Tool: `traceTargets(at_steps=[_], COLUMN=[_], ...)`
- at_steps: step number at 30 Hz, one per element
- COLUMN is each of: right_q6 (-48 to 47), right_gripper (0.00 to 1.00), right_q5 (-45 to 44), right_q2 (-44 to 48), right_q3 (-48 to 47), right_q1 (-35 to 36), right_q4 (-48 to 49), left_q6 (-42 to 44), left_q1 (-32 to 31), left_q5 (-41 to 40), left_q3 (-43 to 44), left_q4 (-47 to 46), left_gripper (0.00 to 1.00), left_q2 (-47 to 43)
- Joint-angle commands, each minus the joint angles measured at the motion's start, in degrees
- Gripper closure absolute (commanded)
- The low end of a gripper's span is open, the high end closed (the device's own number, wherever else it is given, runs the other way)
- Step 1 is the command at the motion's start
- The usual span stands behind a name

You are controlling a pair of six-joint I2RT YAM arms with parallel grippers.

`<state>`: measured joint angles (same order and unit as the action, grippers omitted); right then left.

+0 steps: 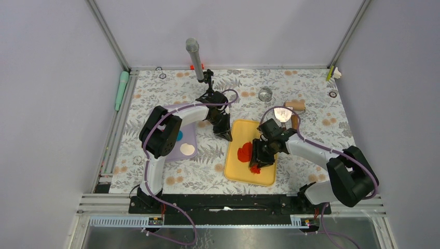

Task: Roll out the dumpling wrappers from the dough
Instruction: Remove the dumpling wrapper from the work surface.

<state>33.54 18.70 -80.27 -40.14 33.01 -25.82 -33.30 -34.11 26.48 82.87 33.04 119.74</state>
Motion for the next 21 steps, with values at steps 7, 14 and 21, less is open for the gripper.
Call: traceTargets(at_steps=[7, 14, 21], right_q6=[0.55, 2.72, 3.01], right_gripper=[0.57, 0.89, 0.91], right_q5=[-4.5, -4.44, -6.3], right_q2=[8.59, 7.62, -4.69], right_q3=[-2.2, -2.32, -11.18], right_q1=[0.41, 0.47, 0.49], right_q4=[-1.69, 3.83, 12.55], left_q6=[-0.18, -0.25, -0.43], left_q1=[0.62, 0.62, 0.62], left_q5=[-1.4, -1.21, -1.12], left_q3=[-0.59, -0.6, -0.95], left_q4=[-3.42, -3.63, -3.86], left_gripper=[1.0, 1.0, 1.0], left_q2=[1.19, 1.19, 0.9])
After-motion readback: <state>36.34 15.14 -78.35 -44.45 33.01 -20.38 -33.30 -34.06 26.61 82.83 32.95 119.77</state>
